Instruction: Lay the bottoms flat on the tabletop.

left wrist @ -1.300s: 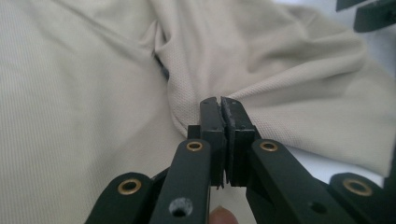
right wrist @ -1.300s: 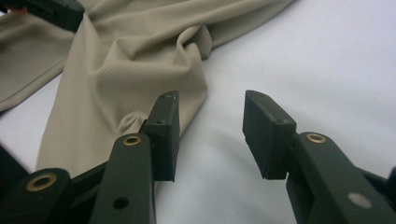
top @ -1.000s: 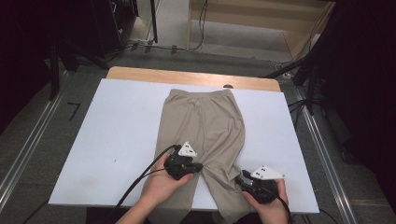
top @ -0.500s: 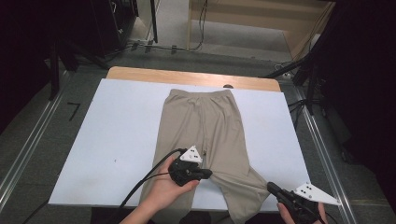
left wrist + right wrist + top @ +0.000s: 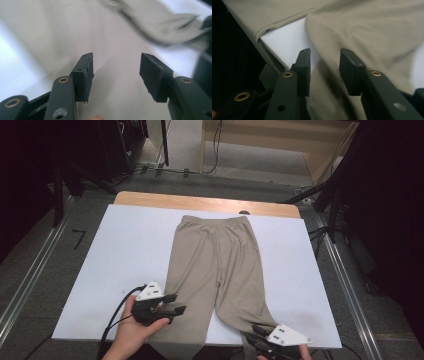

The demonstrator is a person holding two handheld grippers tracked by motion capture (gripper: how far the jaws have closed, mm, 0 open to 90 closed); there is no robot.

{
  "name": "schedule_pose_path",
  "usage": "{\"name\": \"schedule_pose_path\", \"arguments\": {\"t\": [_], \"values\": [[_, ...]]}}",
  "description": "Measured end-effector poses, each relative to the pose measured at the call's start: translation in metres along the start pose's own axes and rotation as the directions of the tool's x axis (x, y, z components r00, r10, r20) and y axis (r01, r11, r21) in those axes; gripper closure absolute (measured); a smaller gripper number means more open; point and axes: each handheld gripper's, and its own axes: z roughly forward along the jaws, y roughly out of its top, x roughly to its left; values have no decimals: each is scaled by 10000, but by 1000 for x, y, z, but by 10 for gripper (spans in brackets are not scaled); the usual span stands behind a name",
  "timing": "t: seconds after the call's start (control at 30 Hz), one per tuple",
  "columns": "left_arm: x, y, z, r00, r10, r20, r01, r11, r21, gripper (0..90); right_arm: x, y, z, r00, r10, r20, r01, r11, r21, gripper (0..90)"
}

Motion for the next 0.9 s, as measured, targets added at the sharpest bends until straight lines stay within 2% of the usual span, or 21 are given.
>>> {"name": "schedule_pose_path", "arguments": {"t": [0.07, 0.13, 0.17, 0.2, 0.23, 0.3, 0.37, 0.4, 0.43, 0.47, 0.5, 0.57, 0.73, 0.83, 0.9], "values": [[5, -9, -6, 9997, -111, -230, 113, 9999, 118, 421, 5, -2, 12, 9995, -18, 300, 8, 9994, 352, 507], [7, -18, -9, 9985, -244, -480, 262, 9990, 370, 397, 6, -5, 17, 9943, -191, 1052, 129, 9981, 595, 473], [7, -20, -9, 9986, -325, -428, 344, 9984, 441, 397, 4, -7, 18, 9923, -38, 1242, -34, 9984, 570, 458], [5, -23, -7, 9989, -285, -381, 301, 9986, 439, 398, 2, -8, 18, 9928, 286, 1167, -347, 9981, 508, 466], [2, -24, -7, 9986, -41, -533, 65, 9989, 457, 384, -1, -11, 18, 9936, 624, 945, -662, 9971, 369, 492], [-4, -23, -5, 9943, 387, -994, -322, 9972, 671, 414, -1, -10, 17, 9938, 640, 907, -679, 9969, 405, 591], [-8, -24, -5, 9887, 384, -1451, -290, 9974, 667, 534, 1, -9, 16, 9957, 623, 687, -658, 9966, 493, 734], [-8, -24, -6, 9859, 555, -1580, -438, 9961, 767, 615, 2, -9, 17, 9964, 599, 600, -630, 9967, 510, 801], [-8, -23, -8, 9866, 511, -1550, -378, 9954, 879, 718, 4, -9, 17, 9969, 595, 513, -620, 9968, 502, 833], [-5, -22, -10, 9942, 249, -1046, -136, 9942, 1071, 838, 5, -8, 17, 9968, 647, 464, -668, 9967, 467, 838], [-4, -23, -12, 9964, 138, -837, -43, 9937, 1119, 892, 7, -8, 17, 9964, 792, 309, -805, 9958, 437, 840], [-4, -24, -16, 9962, 306, -816, -197, 9912, 1308, 900, 11, -8, 15, 9938, 1059, -336, -1050, 9940, 298, 845], [0, -32, -36, 9975, 206, -673, -108, 9897, 1428, 900, 39, -5, 3, 9935, 444, -1052, -440, 9990, 60, 846], [2, -41, -46, 9983, 257, -520, -173, 9876, 1559, 900, 50, -6, -3, 9862, 363, -1615, -363, 9993, 33, 846], [1, -46, -52, 9993, 326, -206, -291, 9880, 1520, 900, 55, -7, -3, 9787, 270, -2037, -195, 9991, 386, 823]]}}
